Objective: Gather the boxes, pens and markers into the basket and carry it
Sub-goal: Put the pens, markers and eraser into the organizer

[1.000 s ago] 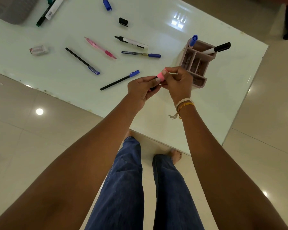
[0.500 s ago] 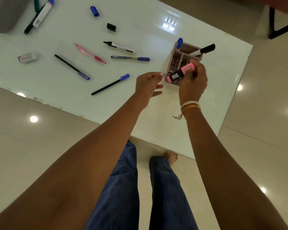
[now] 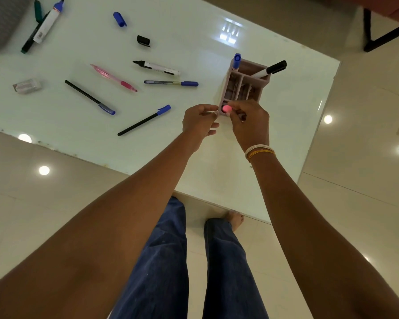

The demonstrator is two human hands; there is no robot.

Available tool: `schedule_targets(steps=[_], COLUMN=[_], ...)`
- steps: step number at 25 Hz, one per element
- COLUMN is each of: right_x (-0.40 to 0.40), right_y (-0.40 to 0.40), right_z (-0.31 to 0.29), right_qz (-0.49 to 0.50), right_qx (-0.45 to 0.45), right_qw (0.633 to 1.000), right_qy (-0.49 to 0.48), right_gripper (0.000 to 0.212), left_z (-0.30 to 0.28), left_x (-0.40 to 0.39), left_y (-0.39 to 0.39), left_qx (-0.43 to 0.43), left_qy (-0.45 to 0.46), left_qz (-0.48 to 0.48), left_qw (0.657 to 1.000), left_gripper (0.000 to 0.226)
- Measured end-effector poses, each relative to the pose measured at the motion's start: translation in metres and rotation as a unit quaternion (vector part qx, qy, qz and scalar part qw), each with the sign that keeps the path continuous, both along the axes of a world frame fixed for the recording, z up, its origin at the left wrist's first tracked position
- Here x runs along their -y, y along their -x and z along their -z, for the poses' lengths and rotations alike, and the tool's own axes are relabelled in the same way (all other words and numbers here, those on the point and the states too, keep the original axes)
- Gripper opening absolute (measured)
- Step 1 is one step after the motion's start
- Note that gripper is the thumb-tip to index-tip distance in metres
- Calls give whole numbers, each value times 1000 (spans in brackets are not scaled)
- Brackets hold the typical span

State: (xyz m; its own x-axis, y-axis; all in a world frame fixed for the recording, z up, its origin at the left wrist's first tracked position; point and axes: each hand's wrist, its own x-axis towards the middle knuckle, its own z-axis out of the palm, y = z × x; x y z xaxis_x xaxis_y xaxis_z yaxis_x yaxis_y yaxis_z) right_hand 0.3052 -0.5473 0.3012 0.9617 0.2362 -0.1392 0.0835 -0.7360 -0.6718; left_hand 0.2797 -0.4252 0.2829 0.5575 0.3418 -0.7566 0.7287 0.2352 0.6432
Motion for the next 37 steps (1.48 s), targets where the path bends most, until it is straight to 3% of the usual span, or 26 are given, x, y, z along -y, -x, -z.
schedule_targets(steps=[5,13,19,24,26,29,32,37], right_x=[0,-22,-6,7,13,24,26,15], right_y=[2,3,-2,2,-3,-18,-34,-46], right_z=[-3,-4,-5,-14,-24,-36,-37,-16], right_qz=[65,20,-14,-47,8,191,289,267], right_qx=[25,4,-32,-19,-17,45,61,-31], right_qw=[998,996,998,999,999,972,952,963], right_qy=[-8,84,51,14,-51,-130,-85,32], right_gripper=[20,20,19,14,11,10,12,18], left_z=[2,-1,-2,-2,-3,-8,-11,-1], left_x=[-8,-13,-9,2,2,3,5,5], left_y=[6,4,1,-7,-10,-15,-18,-20], left_qx=[-11,26,52,37,31,32,58,66], left_qy=[-3,12,10,-50,-63,-38,14,30], left_qz=[3,33,50,38,30,24,8,1], left_qw=[1000,999,997,997,997,998,998,997], left_gripper=[24,27,27,27,29,41,59,72])
